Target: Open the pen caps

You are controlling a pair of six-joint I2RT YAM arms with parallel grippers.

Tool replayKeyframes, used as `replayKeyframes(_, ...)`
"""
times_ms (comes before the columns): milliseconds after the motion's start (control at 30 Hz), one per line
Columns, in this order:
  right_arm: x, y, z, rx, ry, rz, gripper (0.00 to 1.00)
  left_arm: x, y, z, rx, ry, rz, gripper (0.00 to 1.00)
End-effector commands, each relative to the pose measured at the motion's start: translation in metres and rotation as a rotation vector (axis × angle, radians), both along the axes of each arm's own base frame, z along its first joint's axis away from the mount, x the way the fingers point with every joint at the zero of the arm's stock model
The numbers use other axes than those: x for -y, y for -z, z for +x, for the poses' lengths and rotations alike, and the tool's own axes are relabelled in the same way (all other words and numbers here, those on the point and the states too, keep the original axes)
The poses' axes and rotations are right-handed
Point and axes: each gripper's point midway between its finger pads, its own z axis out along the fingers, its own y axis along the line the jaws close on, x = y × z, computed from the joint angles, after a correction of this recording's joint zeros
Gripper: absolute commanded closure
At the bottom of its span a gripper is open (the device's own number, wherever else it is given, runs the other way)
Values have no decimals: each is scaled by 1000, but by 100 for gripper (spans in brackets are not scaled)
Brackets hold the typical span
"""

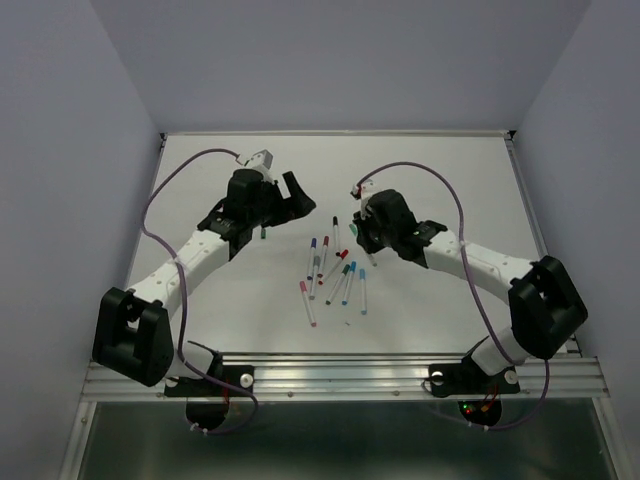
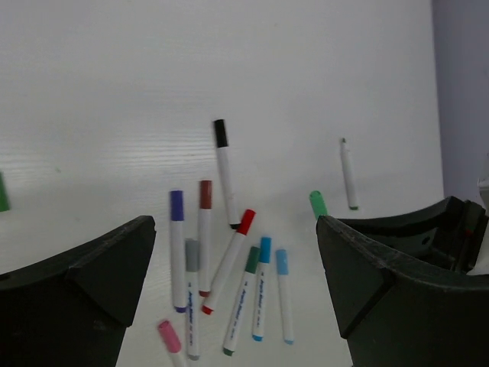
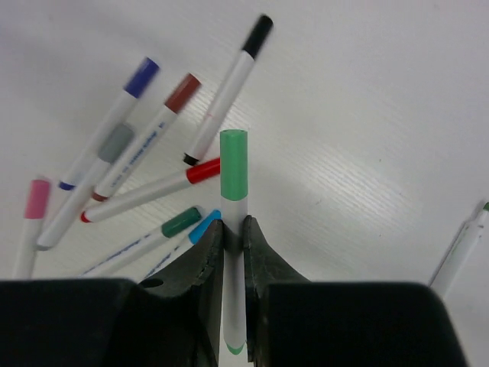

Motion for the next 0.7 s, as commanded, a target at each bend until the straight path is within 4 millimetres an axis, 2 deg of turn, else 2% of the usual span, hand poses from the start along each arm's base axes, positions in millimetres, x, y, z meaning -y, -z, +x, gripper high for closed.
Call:
replayKeyframes(0, -34, -71, 7, 156, -142, 177, 99, 54, -62, -17, 177, 204, -194, 1)
replayKeyframes(200, -53, -106, -5, 170, -217, 339, 99, 78, -74, -28, 187, 268, -294, 2)
replayKeyframes(333, -61, -122, -12, 174, -242, 414, 99, 90, -73, -32, 170, 293, -329, 9)
replayKeyframes(400, -65, -135, -7, 202, -233, 453, 99, 93, -72, -33, 163, 296, -332, 12)
replayKeyframes(567, -72, -152, -6, 198, -212, 525, 99, 98, -70, -32, 154, 290, -334, 19)
replayKeyframes(667, -74, -153, -4, 174, -189, 550, 99, 101, -71, -32, 155, 292, -334, 24)
